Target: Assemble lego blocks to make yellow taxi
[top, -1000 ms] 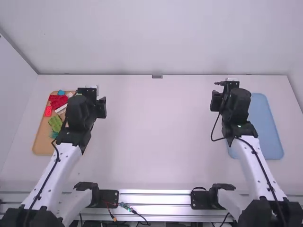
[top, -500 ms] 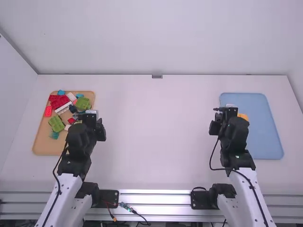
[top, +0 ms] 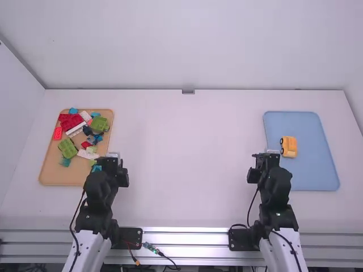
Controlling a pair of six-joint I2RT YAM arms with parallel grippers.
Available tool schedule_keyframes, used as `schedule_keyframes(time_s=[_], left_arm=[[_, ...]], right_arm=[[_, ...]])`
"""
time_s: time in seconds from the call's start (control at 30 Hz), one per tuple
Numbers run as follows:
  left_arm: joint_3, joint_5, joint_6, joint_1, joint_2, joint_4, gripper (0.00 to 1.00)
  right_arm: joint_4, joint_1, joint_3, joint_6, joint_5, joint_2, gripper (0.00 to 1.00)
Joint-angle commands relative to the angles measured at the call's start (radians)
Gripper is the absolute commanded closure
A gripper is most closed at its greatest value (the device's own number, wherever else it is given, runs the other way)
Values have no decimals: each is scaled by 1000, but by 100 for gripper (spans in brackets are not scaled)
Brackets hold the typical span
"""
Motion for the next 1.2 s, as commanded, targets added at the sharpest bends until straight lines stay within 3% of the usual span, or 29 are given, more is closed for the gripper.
schedule_keyframes(time_s=[0.0,0.27,1.17], left_arm=[[-47,-2,6,4,-47,2,100],[-87,-2,6,4,-161,2,100],[-87,-2,6,4,-397,2,100]], right_arm=[[2,1,-49,5,1,-47,100],[2,1,-162,5,1,-172,100],[2,1,-162,5,1,-480,100]])
